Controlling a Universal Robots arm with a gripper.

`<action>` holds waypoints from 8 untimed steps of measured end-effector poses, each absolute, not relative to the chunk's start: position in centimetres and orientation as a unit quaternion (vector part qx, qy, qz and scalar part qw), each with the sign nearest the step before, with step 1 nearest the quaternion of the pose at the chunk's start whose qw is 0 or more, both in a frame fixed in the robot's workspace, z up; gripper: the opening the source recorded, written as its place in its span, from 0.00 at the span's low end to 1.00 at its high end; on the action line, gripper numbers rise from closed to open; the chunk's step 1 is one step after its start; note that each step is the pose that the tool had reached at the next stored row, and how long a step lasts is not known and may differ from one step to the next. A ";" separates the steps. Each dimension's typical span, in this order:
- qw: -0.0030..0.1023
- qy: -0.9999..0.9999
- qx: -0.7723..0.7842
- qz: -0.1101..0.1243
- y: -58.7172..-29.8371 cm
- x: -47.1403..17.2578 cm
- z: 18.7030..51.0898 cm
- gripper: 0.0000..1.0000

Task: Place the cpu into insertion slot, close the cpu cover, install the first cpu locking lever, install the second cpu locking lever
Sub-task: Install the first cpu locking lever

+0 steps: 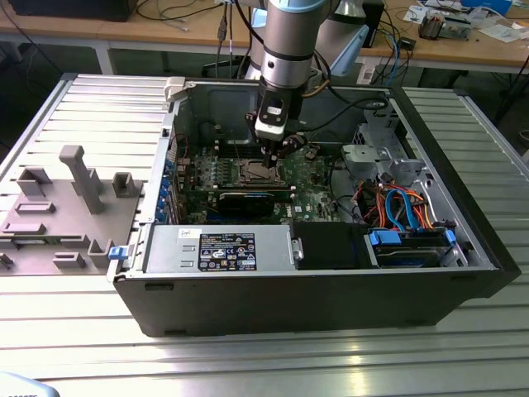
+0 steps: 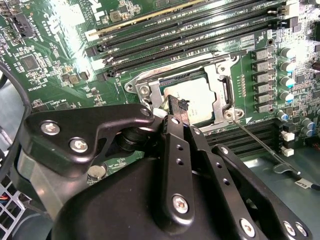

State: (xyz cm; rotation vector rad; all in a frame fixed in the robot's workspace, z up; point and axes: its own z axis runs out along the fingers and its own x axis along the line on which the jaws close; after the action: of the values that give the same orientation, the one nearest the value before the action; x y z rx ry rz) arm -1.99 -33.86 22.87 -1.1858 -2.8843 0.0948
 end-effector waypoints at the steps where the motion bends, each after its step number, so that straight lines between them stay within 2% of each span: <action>1: 0.011 -0.925 -0.379 0.030 -33.9 -2.0 22.9 0.11; 8: 0.011 -0.926 -0.375 0.030 -33.9 -2.0 22.9 0.11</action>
State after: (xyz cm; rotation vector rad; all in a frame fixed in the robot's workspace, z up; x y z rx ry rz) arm -1.99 -33.85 22.88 -1.1716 -2.8904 0.0950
